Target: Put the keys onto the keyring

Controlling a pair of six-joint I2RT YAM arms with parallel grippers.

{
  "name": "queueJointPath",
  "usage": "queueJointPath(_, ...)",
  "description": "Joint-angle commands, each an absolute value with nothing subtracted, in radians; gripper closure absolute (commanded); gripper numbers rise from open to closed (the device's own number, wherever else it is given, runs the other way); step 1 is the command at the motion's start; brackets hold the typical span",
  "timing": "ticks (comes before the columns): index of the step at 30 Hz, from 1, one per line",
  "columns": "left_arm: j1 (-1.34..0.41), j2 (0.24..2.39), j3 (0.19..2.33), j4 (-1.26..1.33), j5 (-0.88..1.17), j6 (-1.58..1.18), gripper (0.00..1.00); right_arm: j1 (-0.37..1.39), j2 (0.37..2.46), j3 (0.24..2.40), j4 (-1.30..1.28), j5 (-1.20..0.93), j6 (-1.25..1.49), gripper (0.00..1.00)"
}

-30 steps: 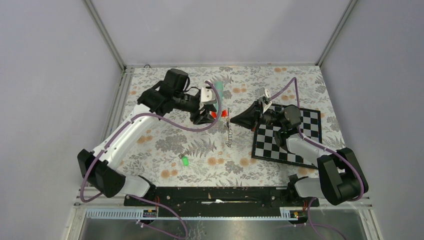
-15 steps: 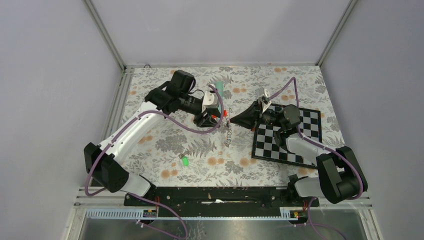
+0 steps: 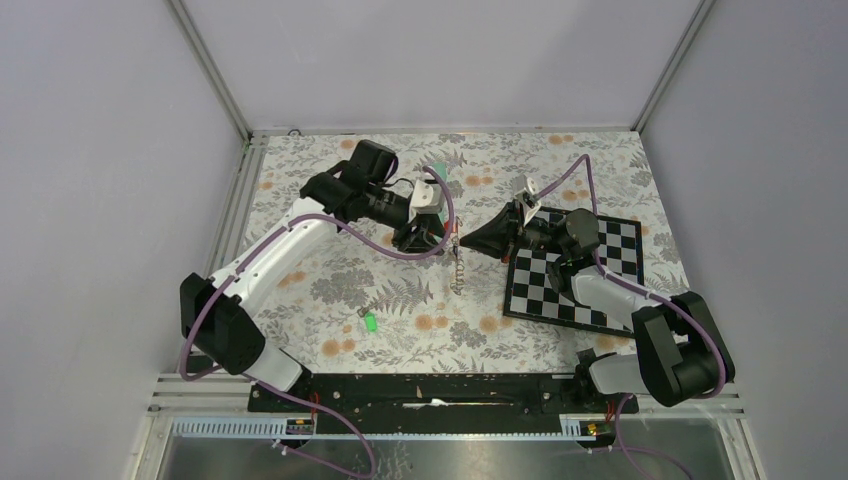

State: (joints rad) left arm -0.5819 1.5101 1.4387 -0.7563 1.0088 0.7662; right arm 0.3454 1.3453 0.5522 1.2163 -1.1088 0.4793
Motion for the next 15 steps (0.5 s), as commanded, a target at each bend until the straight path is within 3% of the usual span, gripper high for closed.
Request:
queueJointPath(1,-0.587,1.517,1.479,-0.716,1.083,0.768,0.57,0.339,1.346,0.588,1.252,-1.098,0.473,1.00)
queueJointPath(15,-0.605,1.555,1.492,-0.717,1.088,0.763,0.59,0.339,1.346,0.591,1.250,-1.098,0.474,1.00)
